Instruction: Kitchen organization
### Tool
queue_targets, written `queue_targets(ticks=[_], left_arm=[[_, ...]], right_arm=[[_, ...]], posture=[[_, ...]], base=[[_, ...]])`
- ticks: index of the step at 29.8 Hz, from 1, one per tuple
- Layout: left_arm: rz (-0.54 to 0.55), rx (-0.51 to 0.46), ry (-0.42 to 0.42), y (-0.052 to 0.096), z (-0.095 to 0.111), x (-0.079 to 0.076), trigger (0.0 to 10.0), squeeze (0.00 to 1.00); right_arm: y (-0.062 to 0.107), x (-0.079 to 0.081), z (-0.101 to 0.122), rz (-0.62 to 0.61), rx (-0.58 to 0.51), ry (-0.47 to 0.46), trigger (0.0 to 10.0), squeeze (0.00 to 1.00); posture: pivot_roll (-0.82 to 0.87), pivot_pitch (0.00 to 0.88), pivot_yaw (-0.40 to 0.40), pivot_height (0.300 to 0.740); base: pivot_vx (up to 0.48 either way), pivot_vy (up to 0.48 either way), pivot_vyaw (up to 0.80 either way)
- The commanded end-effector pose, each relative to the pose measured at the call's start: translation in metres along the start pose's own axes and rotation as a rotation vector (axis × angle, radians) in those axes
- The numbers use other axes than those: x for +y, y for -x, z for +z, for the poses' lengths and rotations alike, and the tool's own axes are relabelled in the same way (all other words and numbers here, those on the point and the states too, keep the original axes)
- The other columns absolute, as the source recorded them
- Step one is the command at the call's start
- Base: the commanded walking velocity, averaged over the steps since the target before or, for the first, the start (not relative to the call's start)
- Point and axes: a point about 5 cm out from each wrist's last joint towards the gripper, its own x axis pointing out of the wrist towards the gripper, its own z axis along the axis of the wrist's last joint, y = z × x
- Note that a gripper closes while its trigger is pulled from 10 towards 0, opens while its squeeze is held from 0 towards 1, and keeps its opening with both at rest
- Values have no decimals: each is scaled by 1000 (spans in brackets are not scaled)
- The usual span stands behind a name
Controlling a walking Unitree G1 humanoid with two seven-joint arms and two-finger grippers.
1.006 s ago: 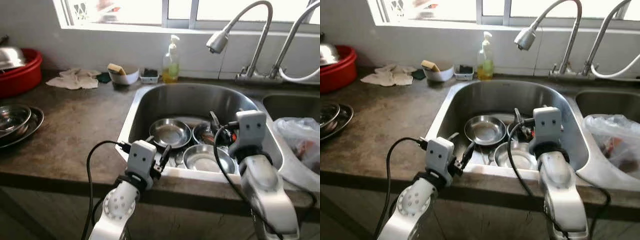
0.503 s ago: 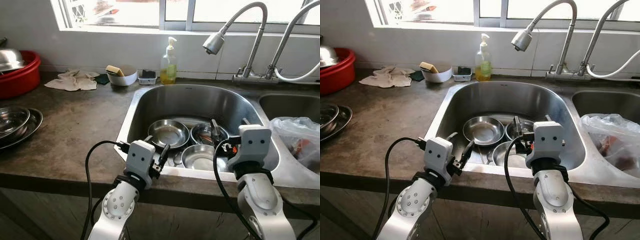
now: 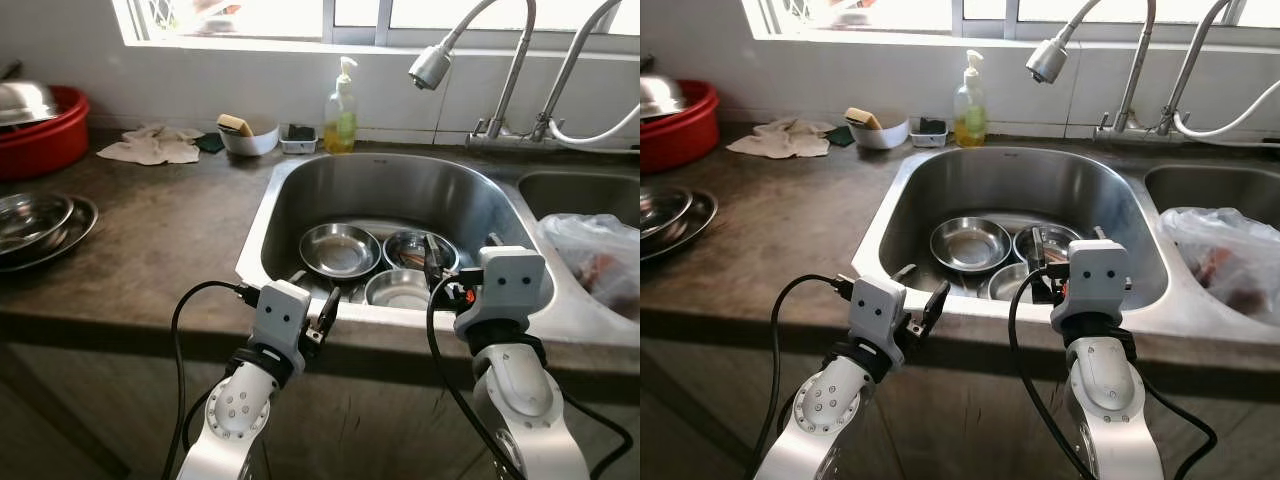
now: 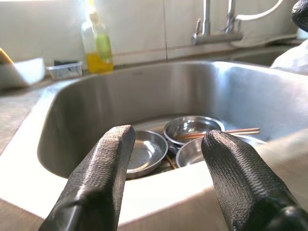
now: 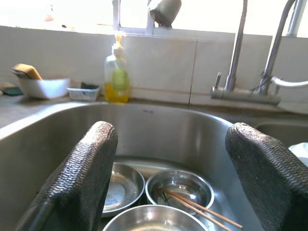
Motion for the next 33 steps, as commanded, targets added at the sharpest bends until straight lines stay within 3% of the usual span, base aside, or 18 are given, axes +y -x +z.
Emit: queue_targets(ticks=[1, 21, 33], left_arm=[[-5, -11, -16, 1, 3, 0, 10000, 0], [-12, -4, -19, 1, 1, 1, 10000, 0], [-12, -6, -21, 0, 1, 1, 10000, 0]], right_arm=[[-1, 3, 1, -2, -6, 0, 10000, 0], [0, 7, -2, 4, 11, -5, 10000, 0], [-1, 7, -2, 5, 13, -3, 10000, 0]], posture=[[12, 4, -14, 740], [10, 0, -6, 740], [11, 0, -7, 740]], base=[[0, 0, 0], [0, 0, 0], [-251, 0, 0]])
